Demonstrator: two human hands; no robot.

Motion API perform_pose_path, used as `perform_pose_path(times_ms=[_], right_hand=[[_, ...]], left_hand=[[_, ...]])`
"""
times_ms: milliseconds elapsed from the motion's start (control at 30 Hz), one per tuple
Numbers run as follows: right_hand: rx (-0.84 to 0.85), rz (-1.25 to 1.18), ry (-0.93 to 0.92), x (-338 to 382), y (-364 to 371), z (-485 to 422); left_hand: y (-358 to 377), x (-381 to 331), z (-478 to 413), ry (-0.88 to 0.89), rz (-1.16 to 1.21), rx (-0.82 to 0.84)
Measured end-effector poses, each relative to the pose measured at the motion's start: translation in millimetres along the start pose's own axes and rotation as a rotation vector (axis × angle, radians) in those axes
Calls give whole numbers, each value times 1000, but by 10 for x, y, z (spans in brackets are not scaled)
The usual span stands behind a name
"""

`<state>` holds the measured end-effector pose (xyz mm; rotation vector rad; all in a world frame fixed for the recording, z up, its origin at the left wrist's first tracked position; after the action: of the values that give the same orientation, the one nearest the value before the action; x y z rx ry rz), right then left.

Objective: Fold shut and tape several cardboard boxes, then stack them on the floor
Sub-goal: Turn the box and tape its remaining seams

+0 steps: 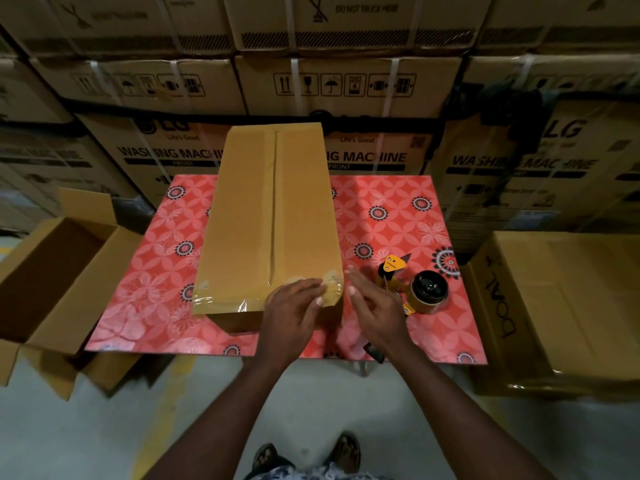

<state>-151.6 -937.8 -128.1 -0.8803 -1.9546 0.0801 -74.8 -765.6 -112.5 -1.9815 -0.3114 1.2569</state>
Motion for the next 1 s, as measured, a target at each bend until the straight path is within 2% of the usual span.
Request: perform_pose_path(times_ms=[167, 433, 600, 800, 933, 1000], right_hand=[[213, 156, -171, 35, 257, -130], [188, 285, -393, 4, 245, -106], [212, 295, -426, -10, 232, -91], [319, 296, -359, -20, 226, -71], [278, 413, -402, 68, 285, -138], [281, 364, -395, 33, 339, -128]], left_hand=[[50, 0, 23, -35, -27, -50], [92, -19, 37, -16, -139, -79], [133, -4, 23, -53, -193, -59], [85, -23, 43, -26, -166, -35], [54, -7, 12, -23, -148, -47], [68, -13, 6, -21, -159, -56]])
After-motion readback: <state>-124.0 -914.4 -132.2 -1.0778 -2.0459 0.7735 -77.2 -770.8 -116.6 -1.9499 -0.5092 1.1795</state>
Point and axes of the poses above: each hand's wrist, its own z-axis away from the middle knuckle, its own y-axis out of the palm, x = y × z, the point moved 7 cm from there along -z, towards the middle knuckle, and after that the axes turned 9 degrees about -y, right-handed, at the moved point
